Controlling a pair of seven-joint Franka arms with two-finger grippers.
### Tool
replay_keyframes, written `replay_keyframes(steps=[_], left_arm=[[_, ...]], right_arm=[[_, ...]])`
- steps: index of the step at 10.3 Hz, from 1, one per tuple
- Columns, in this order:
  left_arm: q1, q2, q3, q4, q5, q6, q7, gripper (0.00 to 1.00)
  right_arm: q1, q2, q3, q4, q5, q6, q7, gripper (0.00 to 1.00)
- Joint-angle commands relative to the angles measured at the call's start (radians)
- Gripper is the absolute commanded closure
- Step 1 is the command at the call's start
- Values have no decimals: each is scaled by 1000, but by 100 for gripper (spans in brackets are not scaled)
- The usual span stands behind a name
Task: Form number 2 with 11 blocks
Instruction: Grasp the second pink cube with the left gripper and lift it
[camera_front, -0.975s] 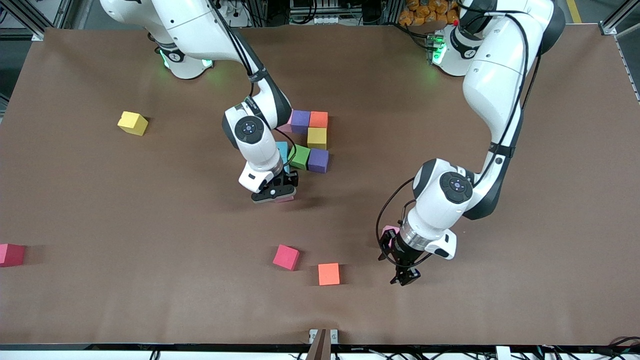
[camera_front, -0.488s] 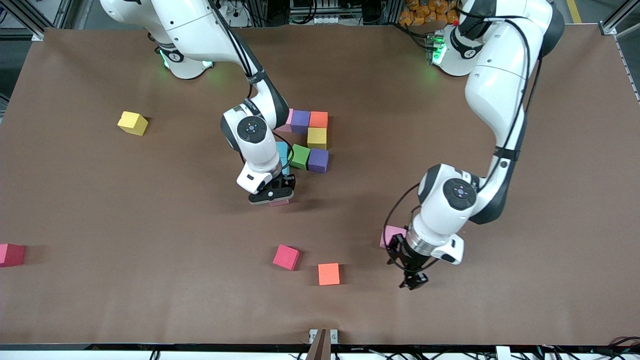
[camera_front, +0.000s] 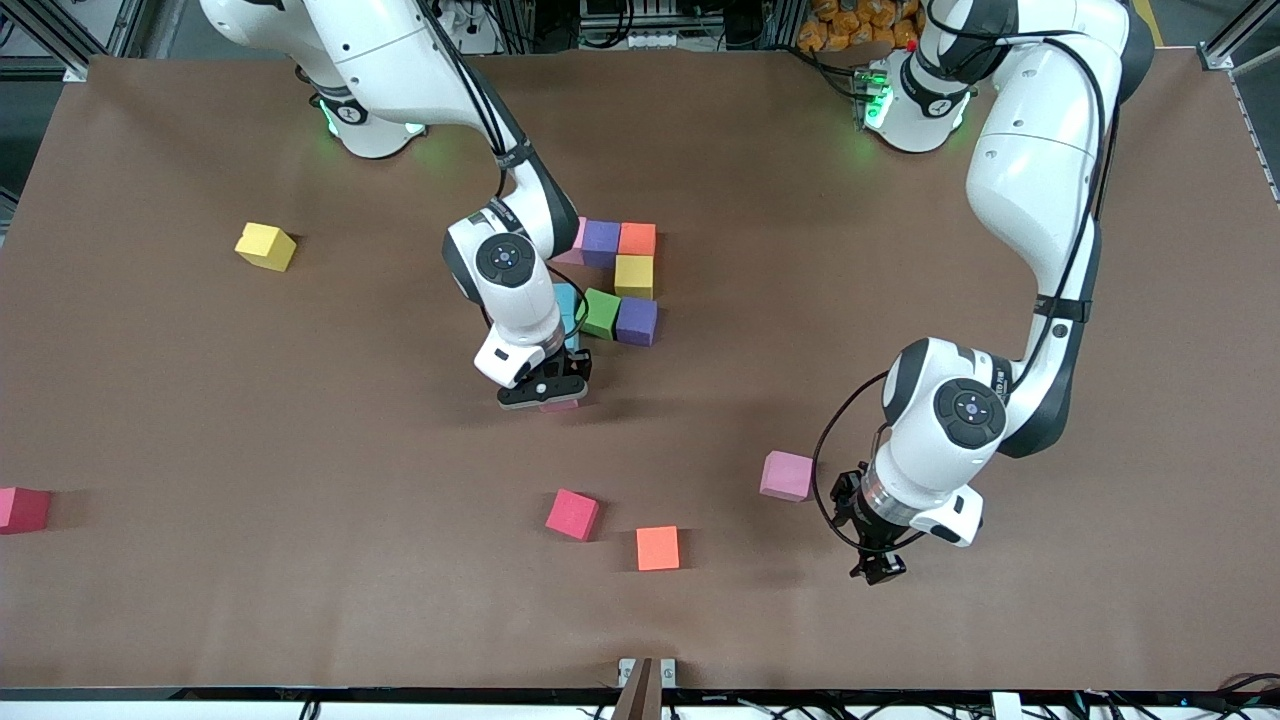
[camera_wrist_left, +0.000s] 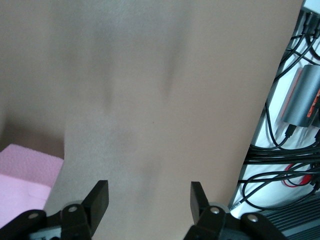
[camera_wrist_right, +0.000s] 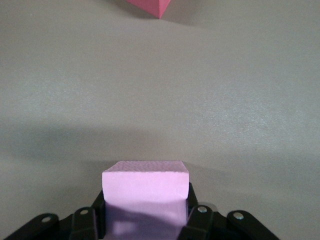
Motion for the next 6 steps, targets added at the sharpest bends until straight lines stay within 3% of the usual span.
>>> replay_keyframes(steps=[1,4,6], left_arm=[[6,-13,-5,-9,15,-58,135,26],[9,-14,-5,-9,7,-131,291,26],[9,-14,-5,-9,10,-138,340,26]], right_arm=[[15,16,-14,15,-23,12,48,22],[15,16,-14,14,-18,14,48,12],[15,14,-12,12,-9,12,49,12]])
